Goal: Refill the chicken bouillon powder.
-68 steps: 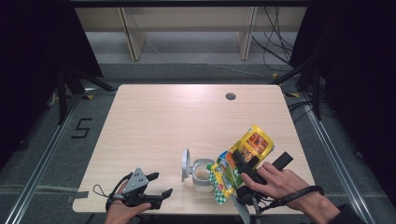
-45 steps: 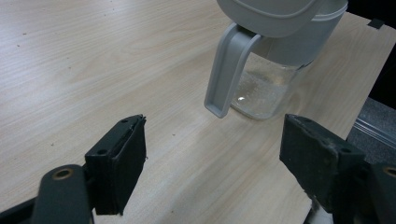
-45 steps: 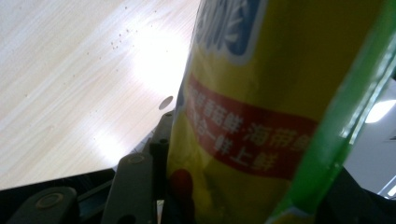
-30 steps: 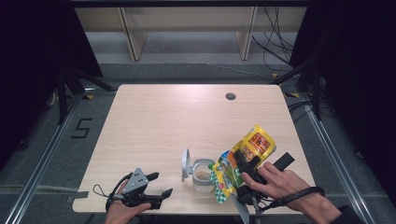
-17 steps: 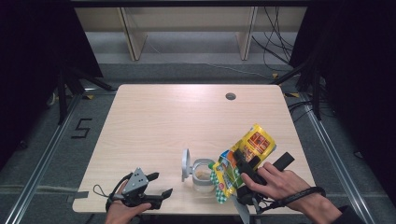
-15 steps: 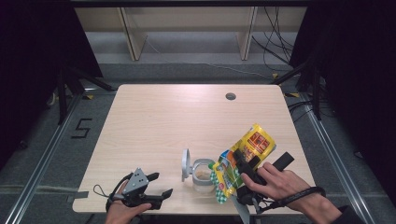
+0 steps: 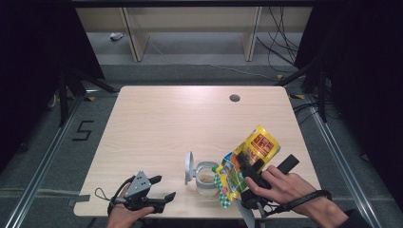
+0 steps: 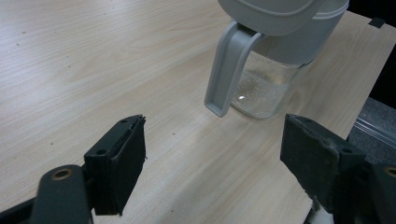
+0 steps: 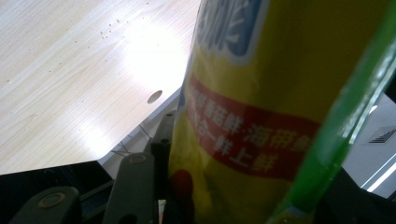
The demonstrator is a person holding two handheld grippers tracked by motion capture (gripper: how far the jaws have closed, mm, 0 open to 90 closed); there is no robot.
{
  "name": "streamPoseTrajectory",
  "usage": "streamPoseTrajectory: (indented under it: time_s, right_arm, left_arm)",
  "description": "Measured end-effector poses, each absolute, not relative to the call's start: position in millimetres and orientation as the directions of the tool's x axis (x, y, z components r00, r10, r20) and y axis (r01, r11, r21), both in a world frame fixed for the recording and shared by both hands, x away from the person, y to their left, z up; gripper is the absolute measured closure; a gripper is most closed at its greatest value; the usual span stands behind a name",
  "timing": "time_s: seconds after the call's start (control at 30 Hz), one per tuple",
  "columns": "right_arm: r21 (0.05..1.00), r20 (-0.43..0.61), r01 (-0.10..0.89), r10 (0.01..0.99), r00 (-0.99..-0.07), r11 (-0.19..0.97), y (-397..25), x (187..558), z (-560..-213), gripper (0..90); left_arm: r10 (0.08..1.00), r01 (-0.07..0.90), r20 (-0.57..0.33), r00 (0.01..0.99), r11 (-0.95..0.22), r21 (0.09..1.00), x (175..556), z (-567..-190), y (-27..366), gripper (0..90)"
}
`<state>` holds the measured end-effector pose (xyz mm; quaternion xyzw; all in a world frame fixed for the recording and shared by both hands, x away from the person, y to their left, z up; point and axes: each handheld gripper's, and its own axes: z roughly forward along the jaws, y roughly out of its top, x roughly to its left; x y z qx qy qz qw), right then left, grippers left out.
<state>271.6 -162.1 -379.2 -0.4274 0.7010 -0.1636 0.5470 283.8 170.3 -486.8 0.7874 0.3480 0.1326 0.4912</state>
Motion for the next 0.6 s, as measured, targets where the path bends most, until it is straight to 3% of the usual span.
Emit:
streamPoseTrajectory:
  time_s: [0.6]
  right_arm:
    - [-0.689, -0.638, -0.415, -0.769, -0.041, 0.594, -164.7, 271.1, -380.4, 57.6]
  left_arm:
    - [0.675, 0.415, -0.135, 0.726, -0.273, 0.868, 284.0, -487.1, 170.1, 21.8]
